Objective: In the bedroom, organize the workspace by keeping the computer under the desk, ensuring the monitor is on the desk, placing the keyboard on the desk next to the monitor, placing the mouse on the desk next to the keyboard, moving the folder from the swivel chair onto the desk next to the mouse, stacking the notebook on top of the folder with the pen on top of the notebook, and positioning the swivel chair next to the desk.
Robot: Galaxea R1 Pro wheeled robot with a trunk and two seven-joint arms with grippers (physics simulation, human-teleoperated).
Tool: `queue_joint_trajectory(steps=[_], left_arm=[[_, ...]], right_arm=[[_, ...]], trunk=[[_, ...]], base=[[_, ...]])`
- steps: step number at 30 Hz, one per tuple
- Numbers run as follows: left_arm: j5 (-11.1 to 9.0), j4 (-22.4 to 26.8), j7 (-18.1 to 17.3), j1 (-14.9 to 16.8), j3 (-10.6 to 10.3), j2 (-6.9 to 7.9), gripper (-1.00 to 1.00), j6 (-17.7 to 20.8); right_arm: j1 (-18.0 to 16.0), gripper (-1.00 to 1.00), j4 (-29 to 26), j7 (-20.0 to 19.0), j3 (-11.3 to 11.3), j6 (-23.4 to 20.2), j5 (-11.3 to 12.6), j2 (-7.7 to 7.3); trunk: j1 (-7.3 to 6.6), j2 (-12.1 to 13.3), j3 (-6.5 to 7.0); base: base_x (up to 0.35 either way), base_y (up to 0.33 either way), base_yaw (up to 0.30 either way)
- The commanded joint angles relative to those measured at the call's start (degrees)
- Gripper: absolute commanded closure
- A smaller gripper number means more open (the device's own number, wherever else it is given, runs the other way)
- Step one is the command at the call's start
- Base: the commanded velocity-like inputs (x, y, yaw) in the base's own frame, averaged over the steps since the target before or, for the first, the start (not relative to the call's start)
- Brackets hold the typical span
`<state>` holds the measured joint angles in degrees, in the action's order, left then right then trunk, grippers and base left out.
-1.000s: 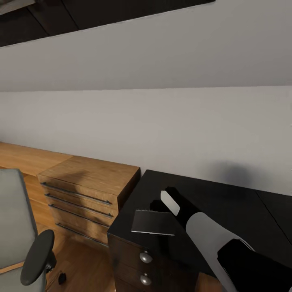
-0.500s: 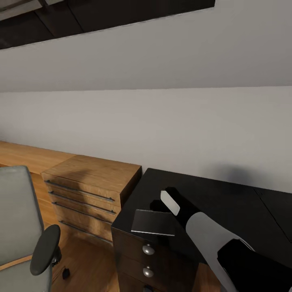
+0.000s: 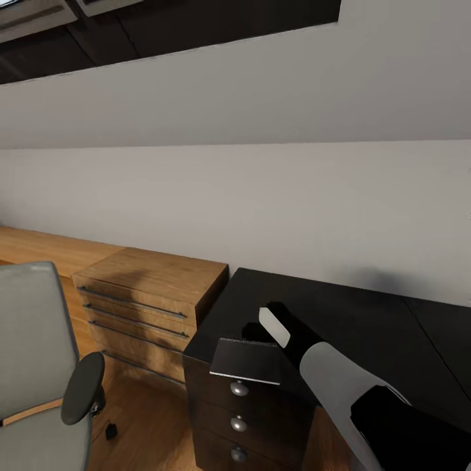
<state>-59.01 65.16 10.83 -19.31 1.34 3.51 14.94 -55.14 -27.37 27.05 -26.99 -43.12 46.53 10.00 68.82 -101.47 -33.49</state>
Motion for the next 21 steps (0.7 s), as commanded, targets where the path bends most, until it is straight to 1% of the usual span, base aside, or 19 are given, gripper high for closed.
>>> queue_joint_trajectory(steps=[1,5,11,17,19,21], left_arm=[[-0.58,0.15,0.37,-0.02,0.04,0.00,-1.00,0.24],[-0.58,0.15,0.34,-0.02,0.04,0.00,-1.00,0.21],[-0.67,0.09,0.33,-0.02,0.06,0.00,-1.00,0.24],[-0.75,0.07,0.33,-0.02,0.08,0.00,-1.00,0.26],[-0.75,0.07,0.33,-0.02,0.10,0.00,-1.00,0.26],[-0.76,0.06,0.33,-0.02,0.10,0.00,-1.00,0.26]], right_arm=[[-0.06,-1.00,-0.04,0.54,-0.24,-0.04,0.58,0.00],[-0.06,-1.00,-0.05,0.54,-0.24,-0.04,0.58,0.00],[-0.06,-1.00,-0.05,0.54,-0.22,-0.04,0.58,0.00],[-0.06,-1.00,-0.05,0.34,-0.17,0.07,0.52,0.00],[-0.06,-1.00,-0.09,0.16,-0.17,0.42,0.48,0.00],[-0.06,-1.00,-0.11,-0.07,-0.12,2.32,0.44,0.00]], trunk=[[0.00,-0.03,-0.05],[0.00,-0.03,-0.05],[0.00,-0.03,-0.05],[0.00,-0.03,-0.05],[0.00,-0.03,-0.05],[0.00,-0.03,-0.05]], base=[[-0.004,0.000,0.000],[-0.014,0.000,0.000],[-0.150,0.000,0.000],[-0.039,0.000,0.000],[-0.011,0.000,0.000],[-0.006,0.000,0.000]])
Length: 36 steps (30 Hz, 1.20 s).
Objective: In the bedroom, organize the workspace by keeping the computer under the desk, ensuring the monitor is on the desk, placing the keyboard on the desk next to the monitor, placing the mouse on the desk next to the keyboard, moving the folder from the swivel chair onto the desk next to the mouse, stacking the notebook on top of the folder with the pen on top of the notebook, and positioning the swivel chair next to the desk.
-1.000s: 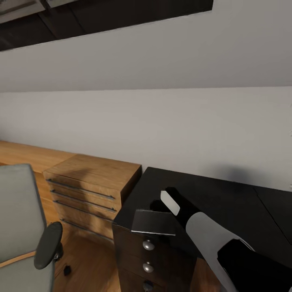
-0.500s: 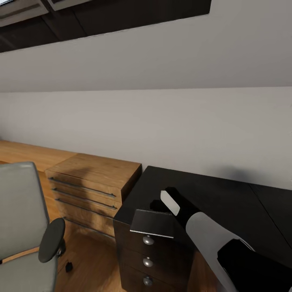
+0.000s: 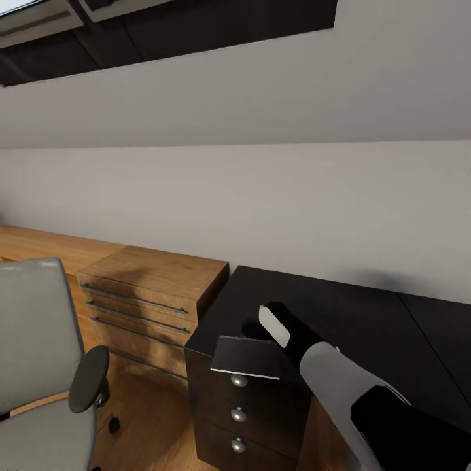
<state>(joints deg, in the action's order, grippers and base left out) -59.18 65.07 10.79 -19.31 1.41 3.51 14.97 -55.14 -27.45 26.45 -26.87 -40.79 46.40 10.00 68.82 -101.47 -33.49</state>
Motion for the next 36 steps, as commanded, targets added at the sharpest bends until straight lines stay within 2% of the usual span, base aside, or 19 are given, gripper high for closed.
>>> queue_joint_trajectory(steps=[1,3,5,6,9,11,13,14,15,17,24,29,36], left_arm=[[-0.59,0.15,0.37,-0.02,0.03,0.00,-1.00,0.23],[-0.59,0.16,0.37,-0.02,0.01,0.00,-1.00,0.23],[-0.59,0.17,0.37,-0.02,0.00,0.00,-1.00,0.23],[-0.53,0.17,0.39,-0.02,-0.08,0.00,-1.00,0.19],[-0.45,0.18,0.42,-0.02,-0.29,0.00,-1.00,0.16],[-0.41,0.17,0.39,-0.02,-0.38,0.00,-1.00,0.15],[-0.41,0.15,0.37,-0.02,-0.40,0.00,-1.00,0.18],[-0.35,0.15,0.18,-0.02,-0.42,0.00,-1.00,0.21],[-0.20,0.15,-1.40,-0.02,-0.44,0.00,-1.00,0.23],[-0.12,0.07,-2.22,-0.02,-0.43,0.00,-1.00,0.23],[-0.08,-0.06,-2.75,-0.02,-0.40,0.00,-1.00,0.23],[-0.02,-0.08,-2.70,-0.02,-0.44,0.00,-1.00,0.23],[0.18,-0.03,-2.32,-0.02,-0.43,-0.07,-1.00,0.23]], right_arm=[[-0.06,-1.00,-0.03,0.49,-0.26,0.94,0.57,0.00],[0.02,-1.00,-0.25,0.20,-0.26,4.28,0.53,0.00],[0.25,-1.00,-0.70,0.10,-0.24,5.34,0.50,0.00],[0.55,-1.00,-2.82,-0.13,-0.35,7.16,0.48,0.00],[2.82,-1.00,-11.30,-0.72,-0.48,10.10,0.14,0.00],[6.12,-1.00,-18.52,-0.80,-0.46,10.85,0.01,-0.33],[8.32,-1.00,-25.67,-0.86,-0.58,11.10,-0.03,-2.25],[9.91,-1.00,-31.61,-0.89,-0.60,10.33,0.05,-3.82],[12.03,-1.00,-38.62,-0.68,-0.27,7.07,0.02,-4.47],[13.77,-1.00,-42.48,-0.64,-0.07,6.22,0.06,-4.62],[15.51,-1.00,-47.02,-0.57,-0.01,4.61,0.29,-4.65],[15.71,-1.00,-47.57,-0.57,-0.03,4.26,0.43,-4.59],[15.76,-1.00,-47.55,-0.52,0.01,4.23,0.49,-4.41]], trunk=[[0.00,-0.03,-0.05],[0.00,-0.03,-0.05],[0.00,-0.03,-0.05],[0.00,-0.03,-0.05],[0.00,-0.03,-0.05],[0.00,-0.03,-0.05],[0.00,-0.03,-0.05],[0.00,-0.03,-0.05],[0.00,-0.03,-0.04],[0.00,-0.03,-0.02],[0.00,-0.03,0.00],[0.00,-0.03,0.00],[0.00,-0.03,0.00]], base=[[-0.003,0.000,0.000],[-0.002,0.000,0.000],[-0.001,0.000,0.000],[0.000,0.000,0.000],[0.000,0.000,0.000],[0.000,0.000,0.000],[-0.082,0.027,0.000],[-0.180,0.179,-0.007],[-0.050,0.279,-0.109],[-0.026,0.297,-0.061],[-0.007,0.312,-0.091],[-0.081,0.257,-0.274],[-0.288,0.054,-0.294]])
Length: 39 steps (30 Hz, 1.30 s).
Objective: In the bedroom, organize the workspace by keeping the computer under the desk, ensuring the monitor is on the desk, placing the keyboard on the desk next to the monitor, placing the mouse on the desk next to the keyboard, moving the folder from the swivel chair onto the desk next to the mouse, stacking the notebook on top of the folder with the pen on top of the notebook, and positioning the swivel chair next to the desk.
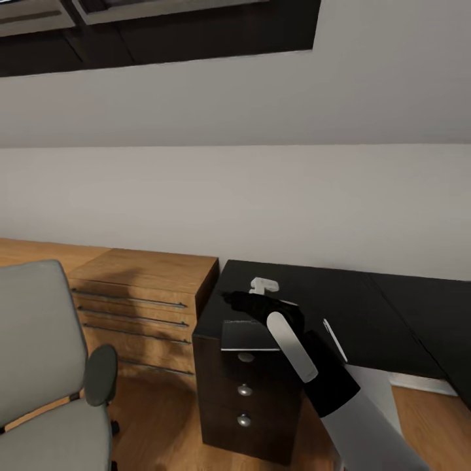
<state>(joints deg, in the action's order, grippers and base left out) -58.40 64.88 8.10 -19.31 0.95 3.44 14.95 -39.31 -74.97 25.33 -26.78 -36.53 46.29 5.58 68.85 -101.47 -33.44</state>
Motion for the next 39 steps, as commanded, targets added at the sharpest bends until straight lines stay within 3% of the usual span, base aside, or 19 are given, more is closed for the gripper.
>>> queue_joint_trajectory(steps=[1,11,14,17,18,19,20,22,25,28,30,32,34,38,39], left_arm=[[-0.59,0.16,0.39,-0.03,0.04,0.00,-1.00,0.25],[-0.49,0.61,0.00,-0.03,-0.51,-0.01,-1.00,0.25],[-0.49,0.79,-0.24,2.19,-2.38,0.25,-1.00,0.67],[-0.44,0.59,-0.42,7.67,-2.77,0.51,-1.00,2.71],[-0.43,-2.77,-2.49,17.55,-4.81,0.27,-1.00,8.49],[-0.45,-5.29,-3.88,20.77,-5.29,0.17,-1.00,9.69],[-0.65,-11.69,-6.80,26.74,-5.75,0.11,-1.00,10.95],[-0.94,-17.56,-9.23,31.64,-5.83,-0.01,-1.00,11.36],[-1.19,-21.05,-10.89,34.73,-5.73,-0.26,-1.00,11.29],[-1.10,-22.60,-11.63,36.88,-5.55,-0.63,-1.00,10.95],[-0.88,-24.04,-11.92,39.07,-5.48,-0.62,-1.00,10.67],[-0.91,-24.89,-12.03,40.69,-5.44,-0.50,-1.00,10.58],[-1.21,-25.36,-12.18,42.16,-5.30,-0.44,-1.00,10.70],[-2.08,-25.85,-14.17,45.48,-3.63,-0.50,-1.00,11.27],[-2.86,-26.07,-16.22,46.42,-3.07,-0.39,-1.00,11.45]], right_arm=[[-0.06,-1.00,-0.02,0.59,-0.08,-0.03,0.61,0.05],[0.34,-1.00,-0.45,0.44,-0.15,-0.17,0.73,-0.11],[2.56,-1.00,-6.01,0.42,-0.09,-1.25,0.77,-0.21],[4.19,-1.00,-10.40,0.40,-0.04,-5.37,0.65,-0.22],[5.19,-1.00,-13.02,0.16,0.04,-7.97,0.63,-0.34],[5.36,-1.00,-13.82,0.10,0.05,-8.37,0.64,-0.76],[5.53,-1.00,-15.91,-0.07,-0.08,-9.12,0.74,-3.73],[5.56,-1.00,-16.90,-0.14,-0.24,-12.14,0.79,-7.42],[5.49,-1.00,-17.30,-0.60,0.27,-15.54,0.85,-9.28],[5.42,-1.00,-17.47,-3.33,1.94,-18.68,1.07,-10.11],[5.35,-1.00,-17.54,-8.11,6.18,-22.98,1.80,-10.44],[5.43,-1.00,-17.56,-11.48,9.61,-23.47,2.31,-10.56],[5.49,-1.00,-17.57,-13.48,11.52,-23.47,2.57,-10.59],[5.54,-1.00,-17.58,-14.95,12.81,-23.47,2.74,-10.58],[5.55,-1.00,-17.58,-15.24,12.98,-23.47,2.78,-10.58]], trunk=[[-0.03,-0.03,-0.05],[-0.03,-0.03,-0.05],[-0.03,-0.03,-0.05],[-0.03,-0.03,-0.05],[-0.03,-0.03,-0.05],[-0.03,-0.03,-0.05],[-0.03,-0.03,-0.05],[-0.03,-0.03,-0.05],[-0.03,-0.03,-0.05],[-0.03,-0.03,-0.05],[-0.03,-0.03,-0.05],[-0.03,-0.03,-0.05],[-0.03,-0.03,-0.05],[-0.03,-0.03,-0.05],[-0.03,-0.03,-0.05]], base=[[-0.332,0.007,-0.297],[-0.205,0.001,-0.113],[-0.015,0.000,-0.150],[-0.003,0.000,-0.266],[-0.001,0.000,-0.291],[0.000,0.000,-0.284],[0.000,0.000,-0.139],[0.000,0.000,-0.073],[0.000,0.000,-0.035],[0.000,0.000,-0.013],[0.000,0.000,-0.005],[0.000,0.000,-0.003],[0.000,0.000,-0.001],[0.000,0.000,0.000],[0.000,0.000,0.000]])
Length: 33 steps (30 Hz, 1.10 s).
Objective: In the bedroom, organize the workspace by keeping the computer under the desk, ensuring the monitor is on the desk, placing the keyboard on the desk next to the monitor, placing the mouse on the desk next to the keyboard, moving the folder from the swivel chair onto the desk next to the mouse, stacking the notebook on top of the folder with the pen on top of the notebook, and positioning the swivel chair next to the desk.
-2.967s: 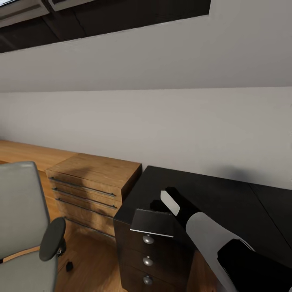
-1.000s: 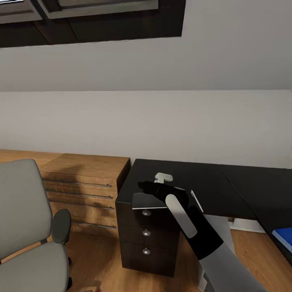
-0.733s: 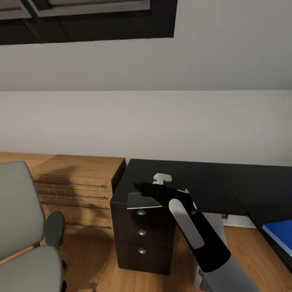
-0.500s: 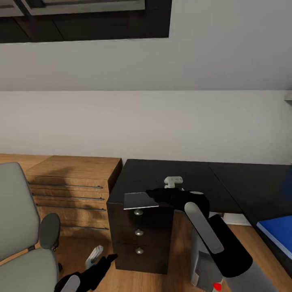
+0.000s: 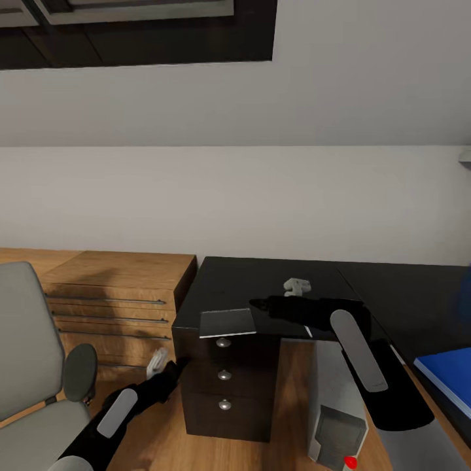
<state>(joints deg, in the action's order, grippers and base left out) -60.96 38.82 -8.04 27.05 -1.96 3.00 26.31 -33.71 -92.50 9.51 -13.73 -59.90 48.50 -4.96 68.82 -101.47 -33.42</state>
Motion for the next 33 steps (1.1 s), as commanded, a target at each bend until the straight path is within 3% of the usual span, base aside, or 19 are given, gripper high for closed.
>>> queue_joint_trajectory(steps=[1,3,7,10,24,33], left_arm=[[-0.59,-0.09,-1.34,0.41,0.05,0.12,-1.00,0.16],[-1.02,-0.22,-4.17,0.89,0.41,0.30,-1.00,0.25],[-1.56,-0.42,-13.06,1.29,0.89,1.19,-1.00,0.29],[-1.65,-0.60,-16.56,1.32,0.98,1.54,-1.00,0.30],[-2.04,-3.38,-18.05,1.34,1.00,0.87,-1.00,0.22],[-6.49,-3.42,-18.27,1.34,0.96,0.52,-1.00,0.23]], right_arm=[[-0.05,-1.00,-0.05,0.49,-0.02,-0.10,0.58,-0.04],[-0.05,-1.00,-0.05,0.34,0.06,-0.10,0.58,-0.04],[-0.04,-1.00,-0.05,0.13,0.16,-0.10,0.57,-0.05],[-0.04,-1.00,-0.05,0.09,0.18,-0.10,0.56,-0.05],[-0.04,-1.00,-0.05,0.08,0.24,-0.10,0.50,0.02],[-0.07,-1.00,-0.05,0.14,0.07,-0.10,0.30,0.20]], trunk=[[0.00,-0.03,-0.07],[0.00,-0.03,-0.07],[0.00,-0.03,-0.07],[0.00,-0.03,-0.07],[0.00,-0.03,-0.07],[0.00,-0.03,-0.07]], base=[[0.000,0.000,0.000],[0.000,0.000,0.000],[0.000,0.000,0.000],[0.076,0.027,0.000],[0.126,0.036,0.000],[0.004,0.001,0.000]])
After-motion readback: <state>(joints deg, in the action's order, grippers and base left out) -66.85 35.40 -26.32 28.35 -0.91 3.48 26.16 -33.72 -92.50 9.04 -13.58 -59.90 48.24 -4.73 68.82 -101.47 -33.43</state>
